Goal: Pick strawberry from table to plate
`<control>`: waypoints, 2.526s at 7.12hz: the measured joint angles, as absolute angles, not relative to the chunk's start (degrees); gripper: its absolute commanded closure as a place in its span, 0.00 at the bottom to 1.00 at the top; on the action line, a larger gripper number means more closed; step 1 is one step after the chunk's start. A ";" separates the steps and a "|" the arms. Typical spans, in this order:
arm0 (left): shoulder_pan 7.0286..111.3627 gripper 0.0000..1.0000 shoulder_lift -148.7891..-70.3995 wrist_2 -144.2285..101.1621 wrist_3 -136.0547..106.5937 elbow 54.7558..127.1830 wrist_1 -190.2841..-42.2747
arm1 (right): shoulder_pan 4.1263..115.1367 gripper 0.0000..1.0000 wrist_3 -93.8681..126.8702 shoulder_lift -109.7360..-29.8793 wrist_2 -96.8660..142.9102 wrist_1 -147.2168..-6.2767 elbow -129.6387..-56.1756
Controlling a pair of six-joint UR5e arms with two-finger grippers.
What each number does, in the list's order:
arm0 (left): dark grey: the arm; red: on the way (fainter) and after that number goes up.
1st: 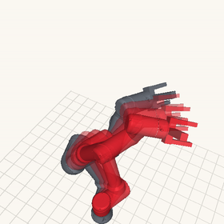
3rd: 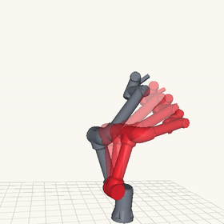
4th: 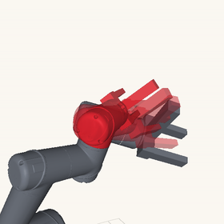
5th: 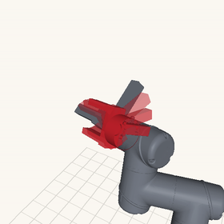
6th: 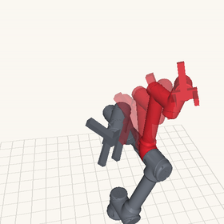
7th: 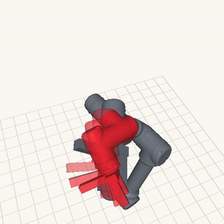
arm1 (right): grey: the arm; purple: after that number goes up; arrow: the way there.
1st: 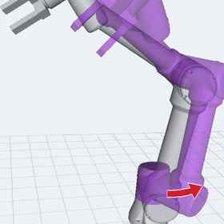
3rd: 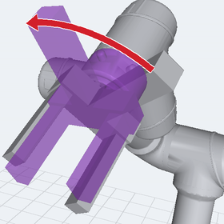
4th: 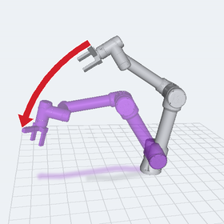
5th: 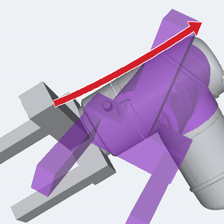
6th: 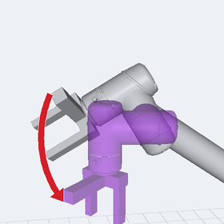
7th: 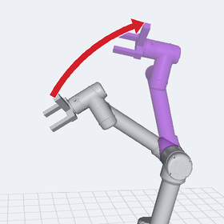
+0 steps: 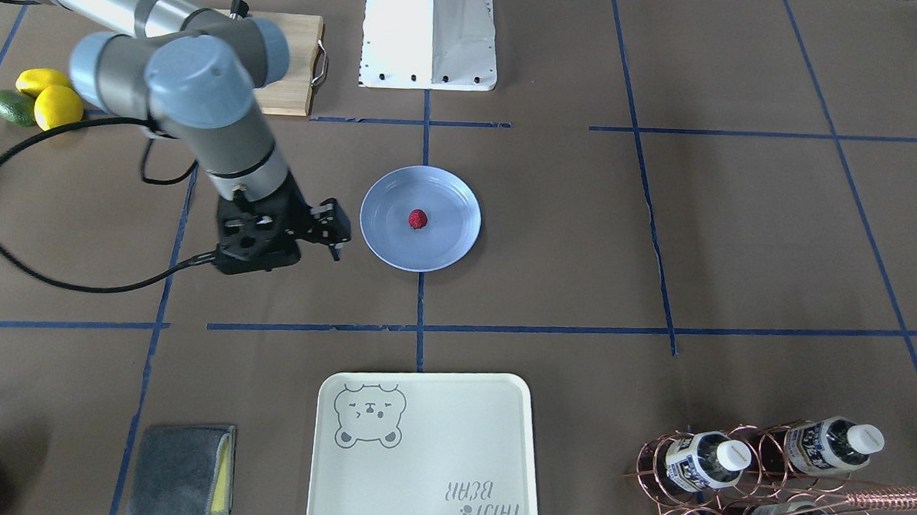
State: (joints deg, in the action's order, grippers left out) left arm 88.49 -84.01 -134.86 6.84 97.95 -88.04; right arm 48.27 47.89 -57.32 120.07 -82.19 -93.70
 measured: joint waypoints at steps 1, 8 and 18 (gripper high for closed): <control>88.47 0.00 -83.99 -134.78 6.71 98.03 -88.14 | 55.12 0.00 36.83 -62.08 124.27 -82.15 -93.70; 88.42 0.00 -84.05 -135.27 6.84 98.52 -88.24 | 84.56 0.00 -2.58 -87.84 132.22 -81.92 -89.52; 88.42 0.00 -84.81 -135.35 6.86 98.79 -88.41 | 88.00 0.00 -1.88 -91.91 132.73 -80.81 -90.89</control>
